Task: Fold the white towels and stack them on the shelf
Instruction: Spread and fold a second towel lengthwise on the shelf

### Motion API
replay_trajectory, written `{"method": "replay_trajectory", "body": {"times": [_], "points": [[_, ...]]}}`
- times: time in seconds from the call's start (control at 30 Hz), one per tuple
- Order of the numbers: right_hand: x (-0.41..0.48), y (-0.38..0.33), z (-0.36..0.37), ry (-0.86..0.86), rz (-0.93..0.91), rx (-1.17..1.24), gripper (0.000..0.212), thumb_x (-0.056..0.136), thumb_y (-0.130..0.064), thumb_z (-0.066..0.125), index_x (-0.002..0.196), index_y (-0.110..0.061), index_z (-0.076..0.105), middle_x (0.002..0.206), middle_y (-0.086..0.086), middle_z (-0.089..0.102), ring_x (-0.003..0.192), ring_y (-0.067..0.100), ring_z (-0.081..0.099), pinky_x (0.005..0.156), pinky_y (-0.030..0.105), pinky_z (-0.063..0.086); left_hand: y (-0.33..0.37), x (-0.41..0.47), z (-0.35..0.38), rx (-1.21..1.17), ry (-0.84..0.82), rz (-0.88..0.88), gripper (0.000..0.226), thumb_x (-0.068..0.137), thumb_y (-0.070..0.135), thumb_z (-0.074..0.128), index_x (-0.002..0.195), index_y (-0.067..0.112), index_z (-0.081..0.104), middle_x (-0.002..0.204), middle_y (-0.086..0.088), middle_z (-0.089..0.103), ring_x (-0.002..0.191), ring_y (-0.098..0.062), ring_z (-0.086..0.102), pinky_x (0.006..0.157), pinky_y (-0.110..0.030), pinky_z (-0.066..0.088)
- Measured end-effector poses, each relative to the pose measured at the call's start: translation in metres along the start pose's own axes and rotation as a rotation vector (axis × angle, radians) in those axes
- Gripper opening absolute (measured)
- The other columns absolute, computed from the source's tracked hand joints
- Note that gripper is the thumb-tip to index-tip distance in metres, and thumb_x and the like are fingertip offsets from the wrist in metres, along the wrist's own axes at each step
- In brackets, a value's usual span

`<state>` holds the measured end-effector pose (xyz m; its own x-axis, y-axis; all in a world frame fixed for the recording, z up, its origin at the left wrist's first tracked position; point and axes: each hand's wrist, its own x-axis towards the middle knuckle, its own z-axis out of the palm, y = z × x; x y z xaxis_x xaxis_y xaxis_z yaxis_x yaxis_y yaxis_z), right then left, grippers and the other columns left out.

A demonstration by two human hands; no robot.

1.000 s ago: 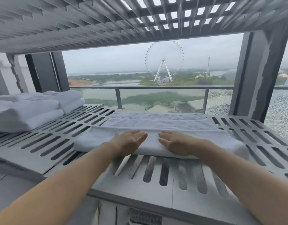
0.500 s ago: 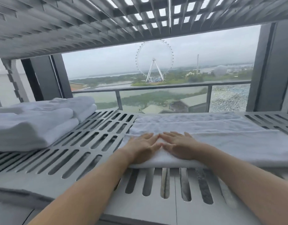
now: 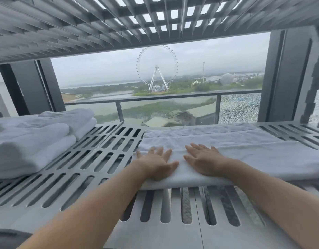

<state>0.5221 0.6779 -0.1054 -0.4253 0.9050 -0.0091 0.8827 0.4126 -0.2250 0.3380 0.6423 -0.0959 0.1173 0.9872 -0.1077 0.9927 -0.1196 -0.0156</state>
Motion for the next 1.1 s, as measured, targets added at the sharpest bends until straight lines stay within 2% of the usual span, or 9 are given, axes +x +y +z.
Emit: {"method": "replay_trajectory", "body": {"times": [0.1,0.17,0.3,0.47,0.63,0.8,0.9,1.0,1.1], "points": [[0.004,0.001,-0.001,0.032,-0.031,0.034,0.055,0.095,-0.040,0.023,0.146,-0.021,0.015,0.156,0.000,0.011,0.142,0.017,0.009,0.113,0.042,0.001,0.019,0.018,-0.013,-0.087,0.031,0.133,0.054,0.097,0.044,0.017,0.147,0.024,0.012,0.157,0.004,0.005,0.143,-0.015,0.000,0.111,-0.057,-0.005],[0.005,0.009,-0.007,0.083,-0.057,0.077,0.049,0.094,-0.034,0.030,0.139,-0.014,0.032,0.148,0.007,0.030,0.134,0.022,0.028,0.111,0.040,0.017,0.032,0.028,-0.016,-0.168,0.123,0.213,0.045,0.099,0.037,0.024,0.141,0.024,0.031,0.151,0.002,0.027,0.139,-0.018,0.021,0.113,-0.049,0.014],[-0.001,0.055,-0.031,0.178,-0.014,0.077,0.027,0.090,-0.034,0.044,0.109,-0.017,0.052,0.119,0.005,0.050,0.108,0.021,0.046,0.094,0.035,0.037,0.025,0.034,-0.014,-0.159,0.245,0.221,0.031,0.097,0.040,0.034,0.115,0.021,0.050,0.122,-0.002,0.052,0.113,-0.019,0.047,0.095,-0.035,0.038],[-0.009,0.096,-0.040,0.151,-0.045,0.009,0.022,0.091,-0.044,0.042,0.091,-0.023,0.047,0.093,-0.006,0.048,0.089,0.015,0.044,0.076,0.030,0.034,-0.005,0.031,-0.015,-0.058,0.209,0.129,0.032,0.095,0.053,0.024,0.091,0.027,0.043,0.088,0.003,0.054,0.082,-0.018,0.051,0.073,-0.035,0.039],[-0.008,0.098,-0.039,0.145,-0.114,-0.041,0.023,0.093,-0.043,0.038,0.091,-0.021,0.045,0.094,-0.005,0.047,0.090,0.015,0.043,0.074,0.030,0.031,-0.013,0.038,-0.025,0.053,0.292,0.126,0.038,0.095,0.051,0.018,0.078,0.025,0.039,0.072,0.005,0.045,0.076,-0.019,0.047,0.066,-0.033,0.032],[-0.006,0.102,-0.036,0.199,-0.165,-0.015,0.019,0.092,-0.042,0.041,0.090,-0.023,0.044,0.094,-0.007,0.046,0.091,0.013,0.042,0.074,0.028,0.029,-0.012,0.039,-0.014,0.059,0.175,0.133,0.028,0.096,0.043,0.027,0.083,0.023,0.041,0.082,0.004,0.051,0.078,-0.016,0.048,0.068,-0.032,0.034],[-0.001,0.100,-0.039,0.222,-0.202,-0.046,0.018,0.091,-0.040,0.043,0.085,-0.023,0.043,0.089,-0.007,0.047,0.085,0.014,0.043,0.071,0.028,0.029,-0.006,0.038,-0.025,0.129,0.239,0.158,0.017,0.091,0.038,0.036,0.095,0.024,0.045,0.093,0.008,0.049,0.092,-0.016,0.049,0.072,-0.029,0.034],[0.003,0.096,-0.040,0.268,-0.223,-0.082,0.018,0.091,-0.037,0.043,0.082,-0.022,0.041,0.088,-0.005,0.046,0.086,0.016,0.044,0.072,0.029,0.031,0.024,0.044,-0.028,-0.029,0.307,0.259,0.030,0.089,0.033,0.041,0.119,0.029,0.046,0.125,0.008,0.046,0.116,-0.013,0.042,0.092,-0.032,0.036],[0.005,0.096,-0.035,0.226,-0.149,-0.086,0.015,0.090,-0.038,0.040,0.090,-0.023,0.042,0.101,-0.002,0.046,0.101,0.017,0.043,0.083,0.033,0.035,0.058,0.051,-0.010,-0.123,0.167,0.341,0.049,0.096,0.043,0.031,0.143,0.031,0.023,0.154,0.010,0.019,0.139,-0.009,0.017,0.112,-0.034,0.012]]}}
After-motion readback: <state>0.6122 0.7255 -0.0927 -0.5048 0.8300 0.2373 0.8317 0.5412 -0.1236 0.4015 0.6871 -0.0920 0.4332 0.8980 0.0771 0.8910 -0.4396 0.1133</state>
